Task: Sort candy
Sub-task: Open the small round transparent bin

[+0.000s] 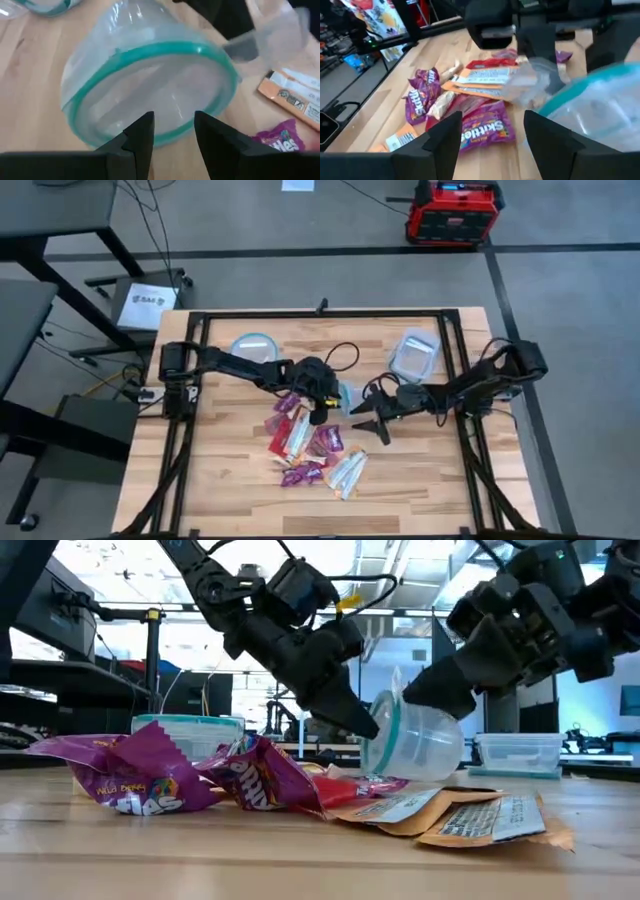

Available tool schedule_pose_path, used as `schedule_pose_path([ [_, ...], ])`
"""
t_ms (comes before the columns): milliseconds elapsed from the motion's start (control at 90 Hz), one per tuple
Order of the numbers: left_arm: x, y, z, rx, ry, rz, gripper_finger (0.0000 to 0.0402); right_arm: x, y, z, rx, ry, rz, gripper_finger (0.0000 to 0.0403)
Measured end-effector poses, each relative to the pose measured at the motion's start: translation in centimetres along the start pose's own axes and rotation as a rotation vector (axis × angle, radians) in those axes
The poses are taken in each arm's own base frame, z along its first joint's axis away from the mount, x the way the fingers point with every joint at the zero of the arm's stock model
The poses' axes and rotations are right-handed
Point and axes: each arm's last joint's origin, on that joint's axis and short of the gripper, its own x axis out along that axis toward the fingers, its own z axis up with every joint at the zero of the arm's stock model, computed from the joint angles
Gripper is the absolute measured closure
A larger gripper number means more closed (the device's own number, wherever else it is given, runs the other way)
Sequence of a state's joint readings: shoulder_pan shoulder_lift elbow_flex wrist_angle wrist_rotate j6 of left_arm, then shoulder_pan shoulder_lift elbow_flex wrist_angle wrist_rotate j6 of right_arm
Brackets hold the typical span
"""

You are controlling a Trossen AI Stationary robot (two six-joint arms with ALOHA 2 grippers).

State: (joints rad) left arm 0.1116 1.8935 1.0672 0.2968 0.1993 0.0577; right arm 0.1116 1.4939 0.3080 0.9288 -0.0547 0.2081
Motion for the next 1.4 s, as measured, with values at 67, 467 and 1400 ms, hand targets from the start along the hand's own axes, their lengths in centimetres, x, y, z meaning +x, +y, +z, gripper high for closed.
schedule_pose_path([
  [67, -0.5, -0.1, 0.6, 0.002, -0.016, 0.001, 0.0274, -0.5, 0.1, 0.5, -0.028, 0.01, -0.008, 0.0204],
  [467, -1.9, -0.2, 1.9, 0.002, -0.042, 0.006, 0.0274, -4.7, -1.4, 2.7, -0.119, 0.083, -0.279, 0.0205],
  [1400, -2.3, 1.0, 3.5, 0.024, -0.181, 0.039, 0.0274, -1.2, -4.9, -2.1, -0.004, 0.267, -0.301, 0.0227],
])
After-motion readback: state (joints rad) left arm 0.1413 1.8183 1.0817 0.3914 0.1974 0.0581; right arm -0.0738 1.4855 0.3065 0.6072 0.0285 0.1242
